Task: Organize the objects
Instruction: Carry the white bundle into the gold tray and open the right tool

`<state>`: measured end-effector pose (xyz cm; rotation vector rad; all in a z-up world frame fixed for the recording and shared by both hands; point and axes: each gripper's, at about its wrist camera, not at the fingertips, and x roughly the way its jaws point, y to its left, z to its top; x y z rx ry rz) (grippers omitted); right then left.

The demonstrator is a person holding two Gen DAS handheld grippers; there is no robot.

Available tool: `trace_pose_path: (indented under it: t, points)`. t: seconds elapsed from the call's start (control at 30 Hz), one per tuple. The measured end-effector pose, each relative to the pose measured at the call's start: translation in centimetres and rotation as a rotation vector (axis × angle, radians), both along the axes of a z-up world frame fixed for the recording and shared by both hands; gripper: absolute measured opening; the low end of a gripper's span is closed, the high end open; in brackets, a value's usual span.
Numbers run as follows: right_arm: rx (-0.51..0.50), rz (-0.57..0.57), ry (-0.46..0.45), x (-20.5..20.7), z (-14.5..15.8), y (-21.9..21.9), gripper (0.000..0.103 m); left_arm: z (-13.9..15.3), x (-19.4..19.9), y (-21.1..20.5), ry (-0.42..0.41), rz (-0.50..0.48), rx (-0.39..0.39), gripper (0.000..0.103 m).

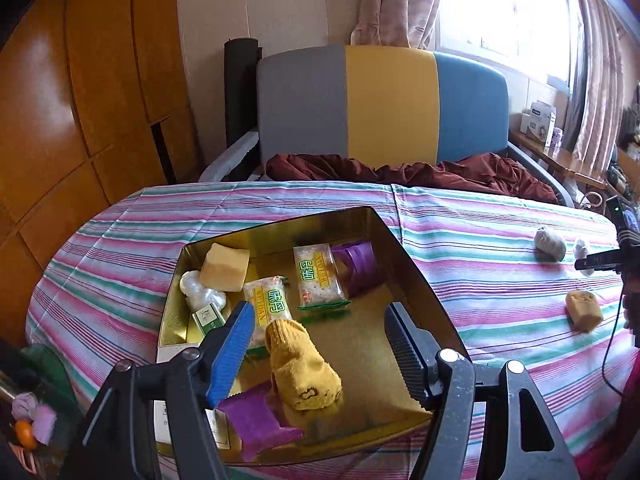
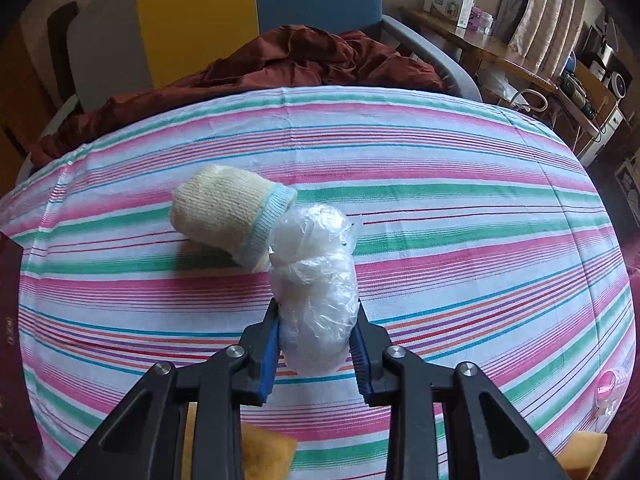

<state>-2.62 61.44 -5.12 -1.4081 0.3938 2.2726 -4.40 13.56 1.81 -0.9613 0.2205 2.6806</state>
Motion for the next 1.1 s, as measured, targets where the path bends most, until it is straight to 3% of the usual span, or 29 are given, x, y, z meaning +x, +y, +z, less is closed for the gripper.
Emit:
trace_pose_path:
  t: [0.37,0.7,0.77,0.9,1.1]
  points:
    - [-0.038,0.170,0.126,-0.6,4.3,-9.6,0.030,-0.8,1.0,-1.7,-0.018,0.010,0.034,0.069]
    - [-0.137,0.424,0.218,-1.8,7.1,-21.7,0.030,-1.8,1.3,-4.5,-0.039,0.057,0.056,0.071]
    - [-0.157,0.487,0.228,-2.1,7.6,-24.4,0.030,-1.8,1.1,-5.6,-0.036,0.068,0.075,0.076]
    - [-0.178,0.618,0.218,-2.8,8.1,-30.3,0.030,-1.7,0.8,-8.1,-0.043,0.118,0.108,0.079]
    - [-0.160,0.736,0.118,-4.3,5.6,-36.8,0.030,-2.3,0.6,-12.4,-0.064,0.216,0.122,0.082]
